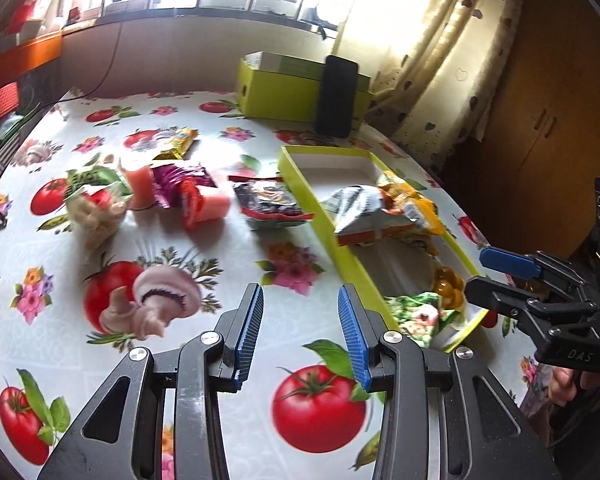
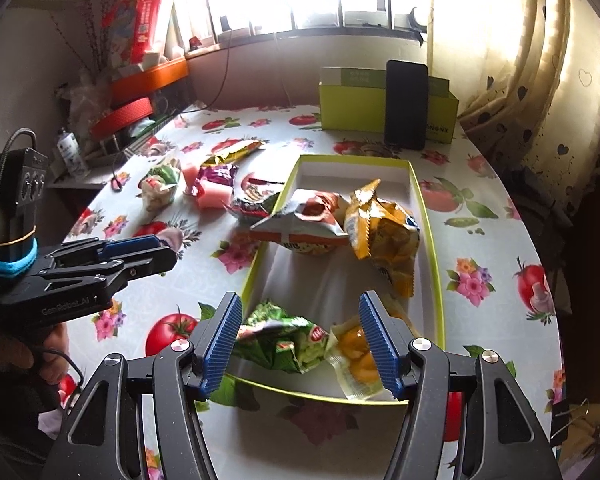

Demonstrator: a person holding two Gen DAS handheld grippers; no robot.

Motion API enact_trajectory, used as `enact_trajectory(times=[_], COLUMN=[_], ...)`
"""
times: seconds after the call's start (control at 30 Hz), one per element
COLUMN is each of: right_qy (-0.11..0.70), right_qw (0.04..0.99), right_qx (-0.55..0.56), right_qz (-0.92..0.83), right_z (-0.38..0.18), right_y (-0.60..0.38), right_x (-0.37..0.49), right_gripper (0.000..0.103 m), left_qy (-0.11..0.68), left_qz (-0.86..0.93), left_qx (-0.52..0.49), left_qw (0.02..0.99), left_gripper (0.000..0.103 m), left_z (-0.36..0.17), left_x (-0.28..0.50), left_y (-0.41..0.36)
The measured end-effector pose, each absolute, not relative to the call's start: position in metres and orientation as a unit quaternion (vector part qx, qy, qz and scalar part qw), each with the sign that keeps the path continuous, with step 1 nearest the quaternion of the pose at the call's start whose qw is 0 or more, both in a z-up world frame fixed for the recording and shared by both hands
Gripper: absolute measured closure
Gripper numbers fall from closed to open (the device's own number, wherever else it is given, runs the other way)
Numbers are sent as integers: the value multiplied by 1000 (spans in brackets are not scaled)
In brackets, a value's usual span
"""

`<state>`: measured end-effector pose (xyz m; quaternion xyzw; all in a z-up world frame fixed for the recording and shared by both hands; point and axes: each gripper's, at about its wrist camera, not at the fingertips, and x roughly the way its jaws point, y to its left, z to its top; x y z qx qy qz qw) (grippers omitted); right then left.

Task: Organize snacks
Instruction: 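Lower the green bag and cake pack into the tray and open both tools, then withdraw both open tools from the tray toward the snack pile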

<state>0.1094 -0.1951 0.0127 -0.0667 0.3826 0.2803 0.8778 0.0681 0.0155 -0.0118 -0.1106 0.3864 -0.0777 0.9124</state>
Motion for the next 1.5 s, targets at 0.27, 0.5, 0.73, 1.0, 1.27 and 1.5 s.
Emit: enact_trajectory(times=[0.27,0.5,0.73,1.0,1.27,1.5], right_qy=[381,376,376,377,379,380], right_qw=[874,874,870,864,859,856], right_qx=[-69,-68,-68,-70,-67,-73], right_qz=[293,301,312,327,339,344], right_z=[12,16,18,18,19,19], right_y=[-183,-176,-162,-143,-122,-100], right_x=[111,114,120,126,138,150], right_gripper=[46,46,46,46,46,46], left_qy=[391,394,393,388,361,339], left_qz=[-53,-27,-7,21,58,80], left_qx=[-119,-136,-154,-178,-213,-255], left_qw=[911,909,906,904,906,902], left_gripper=[63,63,62,58,47,43], left_z=[-16,-16,-16,-18,-10,-7], left_x=[68,70,70,70,77,98], left_y=[34,54,73,97,136,169])
